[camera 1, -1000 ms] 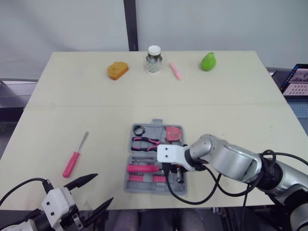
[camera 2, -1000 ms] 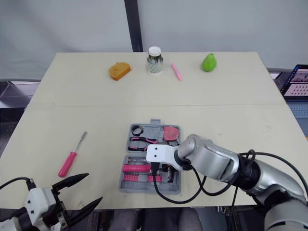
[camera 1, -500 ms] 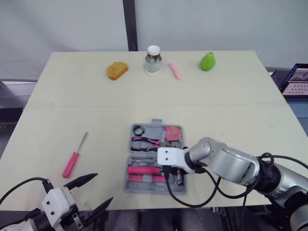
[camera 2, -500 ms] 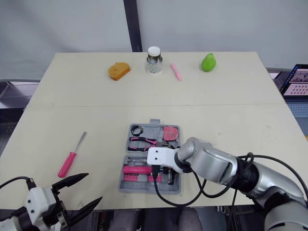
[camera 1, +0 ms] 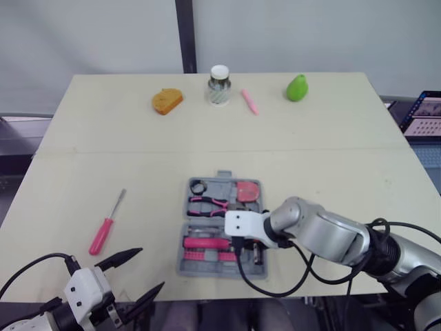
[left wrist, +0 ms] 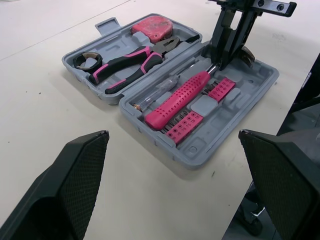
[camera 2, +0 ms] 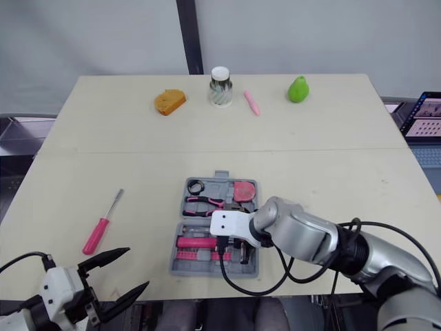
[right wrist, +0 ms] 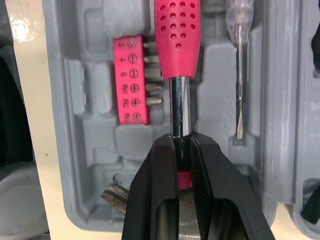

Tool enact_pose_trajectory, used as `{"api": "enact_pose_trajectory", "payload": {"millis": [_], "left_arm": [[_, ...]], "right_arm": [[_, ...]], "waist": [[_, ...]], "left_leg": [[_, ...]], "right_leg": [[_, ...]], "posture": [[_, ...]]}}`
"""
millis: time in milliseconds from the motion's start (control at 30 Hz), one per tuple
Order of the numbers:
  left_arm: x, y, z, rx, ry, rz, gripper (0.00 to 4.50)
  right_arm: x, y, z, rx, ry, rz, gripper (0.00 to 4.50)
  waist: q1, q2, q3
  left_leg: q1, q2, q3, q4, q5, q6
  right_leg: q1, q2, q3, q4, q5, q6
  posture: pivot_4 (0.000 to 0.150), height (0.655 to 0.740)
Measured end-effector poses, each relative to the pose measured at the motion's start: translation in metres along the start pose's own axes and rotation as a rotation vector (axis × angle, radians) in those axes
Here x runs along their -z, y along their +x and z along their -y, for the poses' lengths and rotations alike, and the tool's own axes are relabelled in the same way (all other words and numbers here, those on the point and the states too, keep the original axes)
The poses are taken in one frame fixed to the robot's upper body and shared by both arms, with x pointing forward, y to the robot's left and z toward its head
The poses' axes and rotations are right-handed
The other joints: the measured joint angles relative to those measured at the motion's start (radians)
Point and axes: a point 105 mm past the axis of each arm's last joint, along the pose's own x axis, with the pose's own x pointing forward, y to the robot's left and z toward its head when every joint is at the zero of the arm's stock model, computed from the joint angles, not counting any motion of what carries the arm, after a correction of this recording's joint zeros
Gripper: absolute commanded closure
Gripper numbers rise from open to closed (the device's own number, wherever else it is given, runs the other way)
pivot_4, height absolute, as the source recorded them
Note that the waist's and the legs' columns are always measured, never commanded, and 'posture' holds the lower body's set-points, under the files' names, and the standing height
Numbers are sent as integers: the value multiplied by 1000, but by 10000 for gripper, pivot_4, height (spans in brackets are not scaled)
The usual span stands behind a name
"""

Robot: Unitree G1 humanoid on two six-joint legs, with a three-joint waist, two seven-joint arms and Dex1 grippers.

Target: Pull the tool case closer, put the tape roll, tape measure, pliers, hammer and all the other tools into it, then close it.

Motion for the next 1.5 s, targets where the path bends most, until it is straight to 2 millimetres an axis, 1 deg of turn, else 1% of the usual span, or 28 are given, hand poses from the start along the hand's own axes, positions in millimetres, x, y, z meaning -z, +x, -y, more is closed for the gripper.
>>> {"api": "enact_pose_trajectory", "payload": {"millis": [533,600,667,733,767,800,867,967,1000,1033,1067,1100,1133,1167,1200,1267,1333,1400,1500], "left_arm": [[0,1,1,9,1,-2,0],[0,1,1,9,2,-1,0],[0,2,1,10,2,-1,0],[0,1,1,10,1,-1,0],[0,1,1,10,1,-2,0],[1,1,0,10,1,-2,0],[1,2,0,11,2,-2,0],[0,2,0,12,4,0,0],[0,2,0,14,5,1,0],[0,3,0,14,7,2,0],[0,3,-1,15,8,4,0],[-1,4,-1,16,10,6,0],[-2,5,-2,17,16,12,0],[-3,7,-3,22,25,22,0],[-5,9,-4,25,31,32,0],[-6,13,-7,29,39,46,0],[-5,16,-11,29,41,52,0],[-6,17,-13,36,50,51,0],[-9,19,-15,41,64,56,0]], "right_arm": [[-2,1,1,15,10,-8,44000],[-2,1,1,15,10,-8,35316],[-3,1,0,14,6,-4,27801],[-4,0,0,9,4,0,17734],[-4,0,0,9,4,1,13496],[-4,-3,0,10,13,11,7653],[-11,-13,6,28,50,73,172],[-26,-27,10,54,70,219,172],[-28,-28,11,60,77,268,6070],[-30,-28,10,68,77,330,10514],[-31,-26,9,72,83,396,16041],[-34,-25,8,70,91,452,19846],[-36,-24,6,64,100,507,24884],[-40,-23,5,63,114,602,30190],[-42,-19,2,56,129,673,35340],[-42,-13,3,70,132,753,44514],[-34,-3,10,111,131,779,44514],[-23,11,14,125,141,757,44514],[-15,25,14,121,149,737,44514]], "waist": [[-3,0,0],[-3,0,0],[-4,0,0],[-4,0,0],[-4,0,0],[-4,0,0],[-4,0,0],[-3,-1,0],[-2,-1,-1],[1,-1,-1],[2,-1,-1],[2,-1,-1],[2,-1,-1],[3,-2,-1],[2,-2,-1],[0,-2,-1],[-2,-2,-1],[-6,-3,-2],[-14,-3,-2]], "left_leg": [[0,0,0,0,0,0],[0,0,0,0,0,0],[0,0,0,0,0,0],[0,0,0,0,0,0],[0,0,0,0,0,0],[0,0,0,0,0,0],[0,0,0,0,0,0],[0,0,0,-1,0,0],[0,0,0,-1,0,0],[0,0,1,-1,0,0],[0,0,1,-1,0,0],[0,0,1,-1,0,0],[0,0,1,-1,0,0],[1,0,1,-2,0,0],[2,0,2,-2,0,0],[3,0,2,-2,0,0],[4,0,2,-3,0,0],[4,0,2,-3,0,0],[4,0,2,-4,0,0]], "right_leg": [[0,0,0,0,0,0],[0,0,0,0,0,0],[0,0,0,0,0,0],[0,0,0,0,0,0],[0,0,0,0,0,0],[0,0,0,0,0,0],[0,0,0,0,0,0],[0,0,0,0,0,0],[0,0,0,0,0,0],[0,0,0,-1,0,0],[0,0,0,-1,0,0],[0,0,0,0,0,0],[0,0,0,0,0,0],[1,0,0,0,0,0],[1,0,1,0,0,0],[1,0,1,1,0,0],[1,0,1,1,0,0],[1,0,1,1,0,0],[1,0,1,0,0,0]], "posture": [[1500,7400],[1500,7400],[1500,7400],[1500,7400],[1500,7400],[1500,7400],[1500,7400],[1500,7400],[1500,7400],[1500,7400],[1500,7400],[1500,7400],[1500,7400],[1500,7400],[1500,7400],[1500,7400],[1500,7400],[1500,7400],[1500,7400]]}}
